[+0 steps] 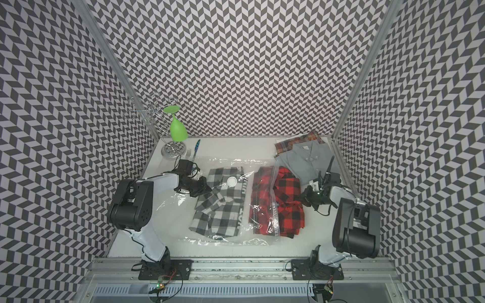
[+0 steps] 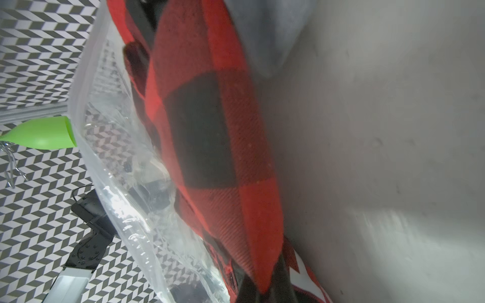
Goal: Take the shirt out of the vacuum bag
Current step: Take out the shirt from the vacuum bag.
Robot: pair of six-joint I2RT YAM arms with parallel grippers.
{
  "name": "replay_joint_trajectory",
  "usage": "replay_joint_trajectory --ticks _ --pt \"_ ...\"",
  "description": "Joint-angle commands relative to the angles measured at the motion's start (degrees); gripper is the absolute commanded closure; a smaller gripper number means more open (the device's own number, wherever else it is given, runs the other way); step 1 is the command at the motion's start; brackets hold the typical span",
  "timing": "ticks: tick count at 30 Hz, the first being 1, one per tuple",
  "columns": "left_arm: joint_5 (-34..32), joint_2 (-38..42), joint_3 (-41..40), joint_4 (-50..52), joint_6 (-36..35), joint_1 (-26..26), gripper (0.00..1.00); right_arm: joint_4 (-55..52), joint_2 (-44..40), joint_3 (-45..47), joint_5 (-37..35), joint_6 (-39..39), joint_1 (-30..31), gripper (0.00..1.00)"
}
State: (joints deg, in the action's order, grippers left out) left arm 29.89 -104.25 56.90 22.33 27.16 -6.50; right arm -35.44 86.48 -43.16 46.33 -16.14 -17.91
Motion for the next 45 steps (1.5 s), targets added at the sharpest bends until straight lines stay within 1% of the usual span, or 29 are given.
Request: replay_joint_trajectory --ticks 1,5,8,10,11,12,15,16,18,21,25,28,30,35,39,43,45 --pt "-12.3 -4.5 -2.8 3.9 -1.8 2.8 0.93 -1.3 -3.6 1.2 -2.1 -0.6 -2.5 1.00" --pt "-11.5 -5.5 -2.4 3.8 -2.5 4.0 0.93 0.1 -4.8 4.2 -0.7 -1.6 -3.0 1.00" --pt "-11.1 -6.2 -2.0 3.8 -3.0 5.0 0.94 3.9 -2.8 7.1 1.1 -3.2 -2.8 1.00" --pt "-11.0 -6.4 -1.6 4.1 -3.4 5.6 0.94 5.9 -1.4 8.5 0.6 -4.0 -2.7 1.00" --pt "-11.1 -6.4 -1.5 4.3 -3.6 6.1 0.94 6.2 -0.5 8.7 0.2 -3.8 -2.4 0.94" --pt "-11.1 -6.3 -1.2 4.5 -3.9 6.5 0.94 6.3 0.0 8.9 0.0 -3.8 -2.2 0.86" --pt "-11.2 -6.2 -0.9 5.0 -4.3 7.5 0.94 5.8 -0.6 8.6 -1.5 -3.9 -1.9 0.58" --pt "-11.3 -6.1 -0.9 5.1 -4.3 7.7 0.94 5.3 -1.1 8.3 -2.4 -4.0 -1.8 0.52" --pt "-11.2 -6.3 -1.0 5.2 -4.3 7.9 0.94 4.3 -2.3 7.5 -4.7 -4.2 -1.8 0.44" --pt "-10.5 -6.2 -1.5 5.0 -4.3 7.9 0.94 2.6 -4.7 4.7 -6.1 -5.2 -1.6 0.39" --pt "-9.9 -5.8 -2.1 4.7 -4.3 7.9 0.94 -2.2 -7.6 -1.5 -9.4 -5.6 1.7 0.38" --pt "-9.5 -5.8 -2.1 4.7 -4.3 7.8 0.94 -4.9 -8.8 -5.4 -12.1 -6.5 6.1 0.38" --pt "-9.2 -5.8 -2.1 4.6 -4.3 7.8 0.94 -5.0 -8.7 -6.9 -13.2 -8.0 10.3 0.38" --pt "-8.7 -5.7 -2.0 4.5 -4.3 7.8 0.94 -4.1 -5.5 -10.1 -17.8 -11.1 21.9 0.38" --pt "-8.4 -5.3 -2.0 4.7 -4.3 7.9 0.94 -3.6 -3.3 -11.7 -21.2 -12.6 28.7 0.41" --pt "-8.2 -5.1 -2.2 4.6 -4.3 7.8 0.94 -3.7 0.2 -14.0 -23.1 -13.2 35.8 0.43" --pt "-8.0 -5.1 -2.2 4.5 -4.3 7.8 0.94 -2.7 1.7 -14.2 -23.3 -14.2 37.7 0.46"
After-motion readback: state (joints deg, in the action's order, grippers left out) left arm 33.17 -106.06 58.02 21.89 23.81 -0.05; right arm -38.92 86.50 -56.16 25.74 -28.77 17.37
